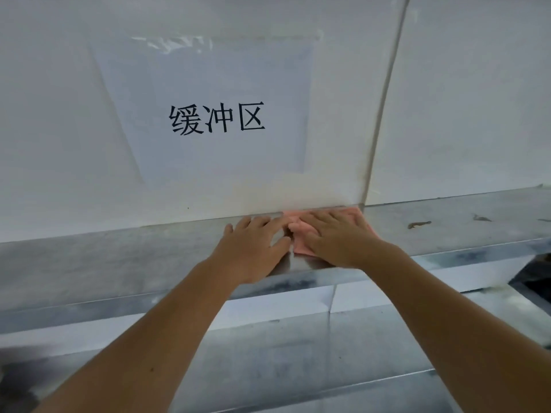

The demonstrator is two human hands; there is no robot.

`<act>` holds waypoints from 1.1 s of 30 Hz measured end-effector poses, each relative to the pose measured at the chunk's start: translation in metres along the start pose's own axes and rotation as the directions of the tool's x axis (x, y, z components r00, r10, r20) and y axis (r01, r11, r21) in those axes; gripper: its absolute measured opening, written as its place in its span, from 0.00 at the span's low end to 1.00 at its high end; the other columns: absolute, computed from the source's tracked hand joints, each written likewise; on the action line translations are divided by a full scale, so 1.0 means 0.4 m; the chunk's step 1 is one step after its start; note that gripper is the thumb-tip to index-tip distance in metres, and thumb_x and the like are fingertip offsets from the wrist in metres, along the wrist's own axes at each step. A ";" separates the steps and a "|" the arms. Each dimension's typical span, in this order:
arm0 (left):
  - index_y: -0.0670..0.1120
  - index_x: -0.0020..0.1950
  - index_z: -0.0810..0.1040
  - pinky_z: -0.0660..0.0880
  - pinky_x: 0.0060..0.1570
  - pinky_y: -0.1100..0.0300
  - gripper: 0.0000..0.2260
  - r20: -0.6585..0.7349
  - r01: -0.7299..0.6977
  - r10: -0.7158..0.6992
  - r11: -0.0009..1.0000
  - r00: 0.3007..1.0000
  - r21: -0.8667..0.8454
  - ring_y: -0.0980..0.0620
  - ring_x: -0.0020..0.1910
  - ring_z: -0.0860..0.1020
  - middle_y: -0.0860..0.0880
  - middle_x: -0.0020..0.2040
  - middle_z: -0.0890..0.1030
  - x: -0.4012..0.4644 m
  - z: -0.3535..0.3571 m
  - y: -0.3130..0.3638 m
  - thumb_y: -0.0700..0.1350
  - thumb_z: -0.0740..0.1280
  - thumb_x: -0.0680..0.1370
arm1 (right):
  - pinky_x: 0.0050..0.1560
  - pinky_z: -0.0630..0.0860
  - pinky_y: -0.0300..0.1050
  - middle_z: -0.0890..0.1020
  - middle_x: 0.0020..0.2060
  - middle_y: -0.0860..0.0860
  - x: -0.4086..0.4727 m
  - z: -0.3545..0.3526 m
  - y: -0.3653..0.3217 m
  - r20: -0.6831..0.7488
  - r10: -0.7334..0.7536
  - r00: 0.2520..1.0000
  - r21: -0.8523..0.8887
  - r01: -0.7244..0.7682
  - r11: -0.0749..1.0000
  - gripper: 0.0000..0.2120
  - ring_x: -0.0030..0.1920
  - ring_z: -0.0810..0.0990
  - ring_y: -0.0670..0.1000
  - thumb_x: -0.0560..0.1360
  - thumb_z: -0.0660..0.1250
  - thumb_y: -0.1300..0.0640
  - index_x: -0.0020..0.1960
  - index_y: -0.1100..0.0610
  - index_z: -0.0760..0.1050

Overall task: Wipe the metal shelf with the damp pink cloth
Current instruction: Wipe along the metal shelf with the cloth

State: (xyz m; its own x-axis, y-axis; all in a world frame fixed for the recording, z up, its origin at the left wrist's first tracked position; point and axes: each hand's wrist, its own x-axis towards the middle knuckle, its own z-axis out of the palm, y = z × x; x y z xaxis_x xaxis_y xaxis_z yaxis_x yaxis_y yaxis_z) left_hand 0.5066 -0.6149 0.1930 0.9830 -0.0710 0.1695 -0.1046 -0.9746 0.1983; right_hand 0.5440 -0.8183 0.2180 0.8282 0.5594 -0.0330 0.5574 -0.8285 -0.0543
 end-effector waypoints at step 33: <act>0.65 0.76 0.66 0.60 0.75 0.45 0.24 -0.036 0.104 -0.105 0.994 0.994 -0.017 0.51 0.77 0.63 0.57 0.77 0.68 0.037 0.033 0.103 0.62 0.50 0.80 | 0.80 0.43 0.75 0.49 0.87 0.49 -0.089 0.053 0.135 -0.041 -0.048 0.998 0.070 0.051 0.996 0.52 0.86 0.44 0.58 0.63 0.21 0.38 0.86 0.45 0.47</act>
State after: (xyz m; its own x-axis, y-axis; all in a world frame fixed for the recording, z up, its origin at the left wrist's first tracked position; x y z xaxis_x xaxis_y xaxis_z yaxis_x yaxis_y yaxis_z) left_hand 0.5189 -0.6589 0.1908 0.9823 0.0392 0.1829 -0.0042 -0.9729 0.2312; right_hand 0.5436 -0.8824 0.1950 0.8020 0.5973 0.0109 0.5937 -0.7949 -0.1253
